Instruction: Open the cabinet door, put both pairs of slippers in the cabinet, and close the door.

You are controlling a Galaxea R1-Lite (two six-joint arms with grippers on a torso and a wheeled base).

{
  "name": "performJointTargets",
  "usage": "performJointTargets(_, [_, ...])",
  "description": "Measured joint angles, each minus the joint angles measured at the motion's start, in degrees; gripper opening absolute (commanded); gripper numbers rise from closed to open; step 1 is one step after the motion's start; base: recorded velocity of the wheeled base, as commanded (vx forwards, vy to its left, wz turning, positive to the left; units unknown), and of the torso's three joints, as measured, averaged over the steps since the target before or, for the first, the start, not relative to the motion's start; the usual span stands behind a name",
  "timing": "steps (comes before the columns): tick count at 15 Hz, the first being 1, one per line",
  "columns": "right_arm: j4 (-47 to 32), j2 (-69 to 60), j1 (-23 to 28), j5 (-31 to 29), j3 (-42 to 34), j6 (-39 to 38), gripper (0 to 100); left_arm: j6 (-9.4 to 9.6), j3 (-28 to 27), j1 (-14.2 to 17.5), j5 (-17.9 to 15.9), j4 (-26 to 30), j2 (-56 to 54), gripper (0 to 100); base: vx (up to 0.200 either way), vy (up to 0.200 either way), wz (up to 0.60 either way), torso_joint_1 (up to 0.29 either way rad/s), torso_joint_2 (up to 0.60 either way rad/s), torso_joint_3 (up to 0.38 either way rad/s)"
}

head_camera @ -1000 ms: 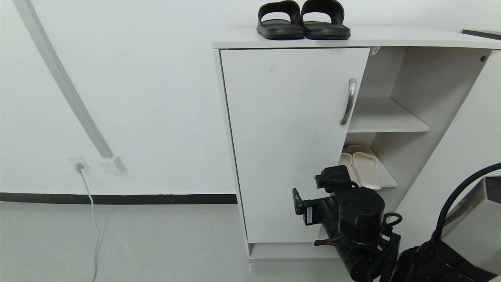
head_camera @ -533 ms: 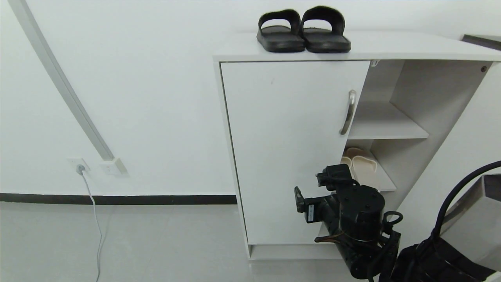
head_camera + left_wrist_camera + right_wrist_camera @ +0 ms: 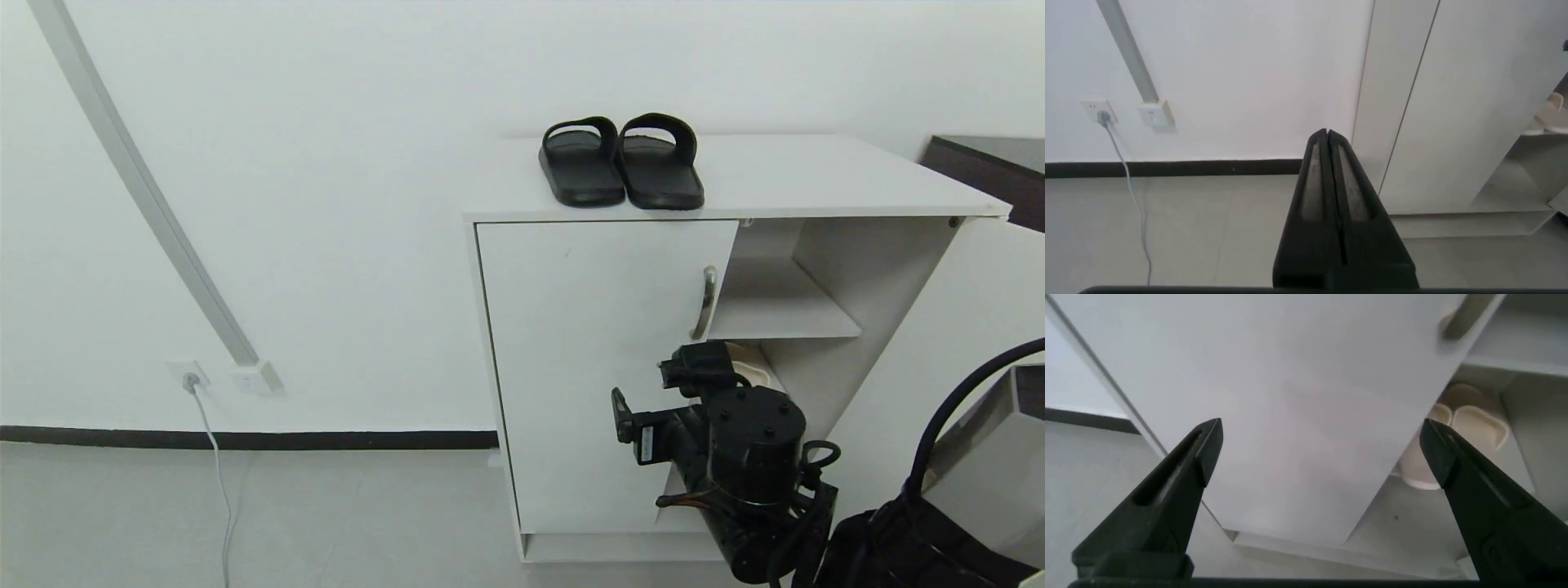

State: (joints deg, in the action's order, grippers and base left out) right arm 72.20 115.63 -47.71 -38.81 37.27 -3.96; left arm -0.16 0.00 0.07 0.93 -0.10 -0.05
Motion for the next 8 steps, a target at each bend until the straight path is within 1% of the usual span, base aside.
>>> performJointTargets(5, [0.09,-0.55,0.26,-0.07,-0.63,0.0,100,0.0,0.0,0.0,0.02,0.02,0.0,0,0.0,0.0,0.0,0.16,-0.48,-0.321])
performJointTargets(8, [0.05,-0.59,0.37,-0.05,-0.59,0.0,100,0.0,0.0,0.0,0.0,0.02,0.0,0,0.0,0.0,0.0,0.188,-0.5,-0.323])
